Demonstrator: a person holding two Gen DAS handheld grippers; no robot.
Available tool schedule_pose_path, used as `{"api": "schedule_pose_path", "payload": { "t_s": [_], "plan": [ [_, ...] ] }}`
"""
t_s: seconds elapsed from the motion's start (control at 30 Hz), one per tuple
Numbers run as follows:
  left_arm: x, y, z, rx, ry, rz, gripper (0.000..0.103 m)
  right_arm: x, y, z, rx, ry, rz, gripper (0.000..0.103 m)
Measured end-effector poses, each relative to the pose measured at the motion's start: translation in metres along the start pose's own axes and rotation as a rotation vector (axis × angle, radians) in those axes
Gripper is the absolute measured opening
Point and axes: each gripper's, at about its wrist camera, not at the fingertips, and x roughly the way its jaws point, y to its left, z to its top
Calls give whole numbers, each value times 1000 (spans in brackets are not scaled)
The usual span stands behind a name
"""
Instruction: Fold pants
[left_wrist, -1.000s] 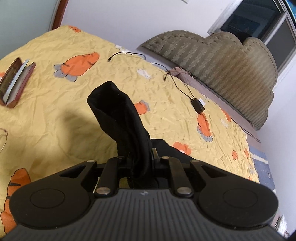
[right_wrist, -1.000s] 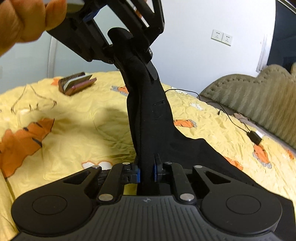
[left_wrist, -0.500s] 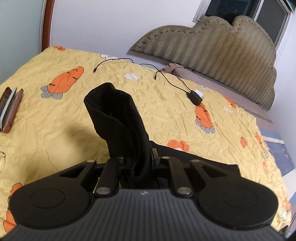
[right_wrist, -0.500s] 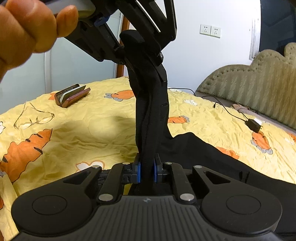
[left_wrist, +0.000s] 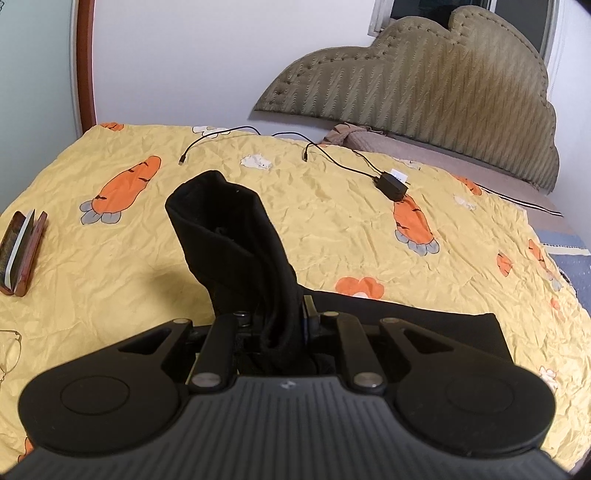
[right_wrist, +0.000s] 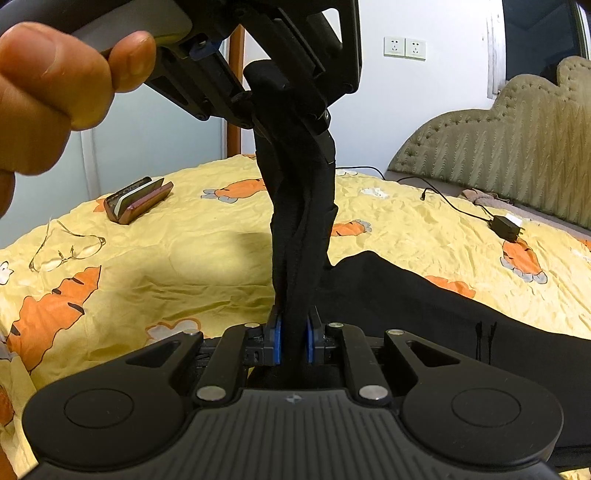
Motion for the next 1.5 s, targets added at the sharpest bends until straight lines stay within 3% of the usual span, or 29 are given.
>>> {"api": "schedule_pose_path", "payload": {
  "t_s": [0.8,1.5],
  "plan": [
    [3,-87,-1,114,-6,-58,14,-32,-48,-12,97,-33,-59,12],
    [47,-202,-27,271,71,-142,14,-64,-131,-54,354,-17,-92,12]
  ]
}}
